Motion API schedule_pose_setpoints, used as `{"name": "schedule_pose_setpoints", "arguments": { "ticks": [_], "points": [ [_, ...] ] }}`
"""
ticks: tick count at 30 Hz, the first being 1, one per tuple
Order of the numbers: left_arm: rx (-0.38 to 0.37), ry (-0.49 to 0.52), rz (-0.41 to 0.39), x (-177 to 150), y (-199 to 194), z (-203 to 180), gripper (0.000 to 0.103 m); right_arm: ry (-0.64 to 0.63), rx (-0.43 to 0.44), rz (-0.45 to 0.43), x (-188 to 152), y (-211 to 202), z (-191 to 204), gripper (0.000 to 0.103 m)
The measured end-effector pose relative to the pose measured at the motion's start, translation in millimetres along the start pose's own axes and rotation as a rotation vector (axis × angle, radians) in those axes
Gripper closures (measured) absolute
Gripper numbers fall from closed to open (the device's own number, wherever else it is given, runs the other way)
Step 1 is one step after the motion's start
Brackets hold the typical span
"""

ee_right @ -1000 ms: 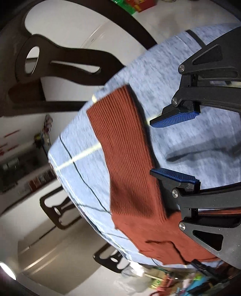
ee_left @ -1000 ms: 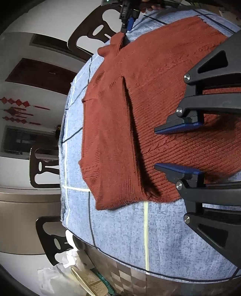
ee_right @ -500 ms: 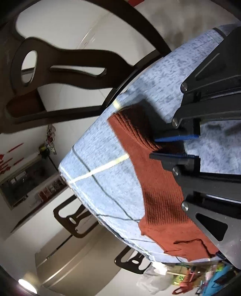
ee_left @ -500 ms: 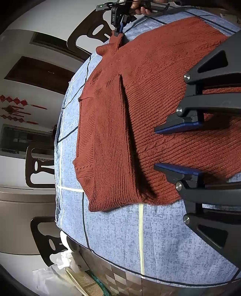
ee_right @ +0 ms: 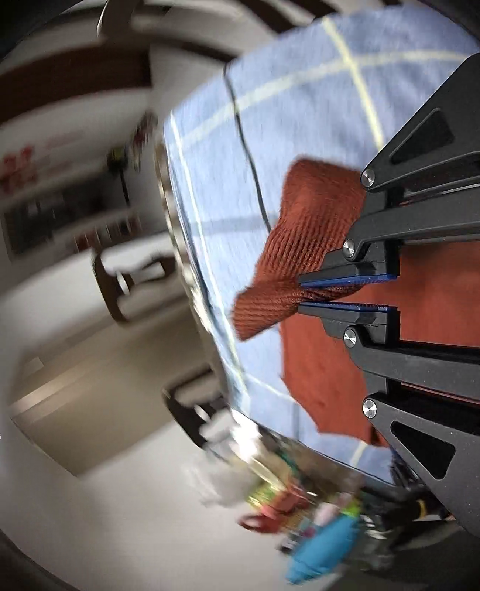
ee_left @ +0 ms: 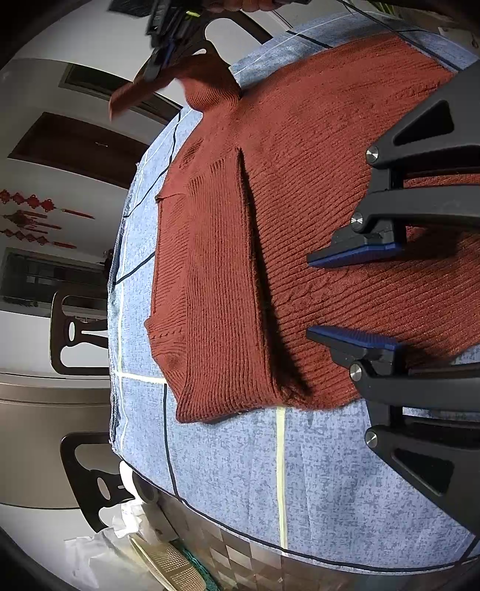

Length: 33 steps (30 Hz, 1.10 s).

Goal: Fold small clothes
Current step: 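Fold the sleeve across the sweater body with the right tool and release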

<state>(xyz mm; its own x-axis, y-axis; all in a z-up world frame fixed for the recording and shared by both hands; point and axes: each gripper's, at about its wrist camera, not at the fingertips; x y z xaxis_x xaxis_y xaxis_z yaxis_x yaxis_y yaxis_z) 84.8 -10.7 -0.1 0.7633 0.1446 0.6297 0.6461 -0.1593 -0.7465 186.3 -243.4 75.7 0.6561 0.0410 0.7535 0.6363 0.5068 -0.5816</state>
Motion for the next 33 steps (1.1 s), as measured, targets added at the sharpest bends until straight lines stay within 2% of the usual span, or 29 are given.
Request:
{"name": "schedule_pose_setpoints", "arguments": {
  "ticks": [4, 6, 10, 14, 18, 22, 27, 29, 30, 31, 33],
  "points": [
    [0.0, 0.0, 0.0, 0, 0, 0, 0.068, -0.024, 0.068, 0.127, -20, 50, 15, 0.095],
    [0.003, 0.0, 0.002, 1, -2, 0, 0.068, -0.051, 0.091, 0.182, -32, 60, 21, 0.095],
    [-0.036, -0.002, -0.008, 13, -18, -2, 0.068, -0.109, 0.078, 0.163, -42, 37, 22, 0.091],
    [-0.1, 0.014, -0.036, 41, -28, -19, 0.068, -0.122, 0.048, 0.165, -56, 21, 13, 0.089],
    [-0.167, 0.07, -0.004, 71, -4, -54, 0.068, -0.142, -0.043, 0.201, -73, 21, 2, 0.088],
    [-0.248, 0.081, 0.113, 87, 43, -85, 0.068, -0.152, -0.139, 0.207, -81, 17, -11, 0.088],
    [-0.244, 0.031, 0.213, 85, 85, -100, 0.069, -0.136, -0.146, 0.206, -87, 16, -22, 0.088],
    [-0.261, 0.027, 0.204, 81, 85, -102, 0.07, -0.13, -0.142, 0.201, -87, 16, -23, 0.088],
    [-0.259, 0.028, 0.195, 80, 84, -104, 0.079, -0.131, -0.141, 0.201, -87, 16, -24, 0.088],
    [-0.263, 0.035, 0.192, 79, 83, -107, 0.092, -0.132, -0.142, 0.201, -87, 17, -24, 0.088],
    [-0.264, 0.05, 0.156, 82, 75, -109, 0.094, -0.136, -0.146, 0.203, -87, 17, -24, 0.088]
  ]
}}
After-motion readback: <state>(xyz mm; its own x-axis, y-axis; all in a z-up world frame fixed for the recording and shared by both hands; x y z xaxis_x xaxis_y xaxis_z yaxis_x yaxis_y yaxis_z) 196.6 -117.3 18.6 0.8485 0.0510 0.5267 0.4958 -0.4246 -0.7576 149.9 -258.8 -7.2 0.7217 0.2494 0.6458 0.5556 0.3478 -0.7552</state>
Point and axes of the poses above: each gripper's, at about its wrist camera, not at the fingertips, and y roughly the way its jaws point, z to its left, x to its top, and after that the axes turned 7 degrees about -y, right-handed
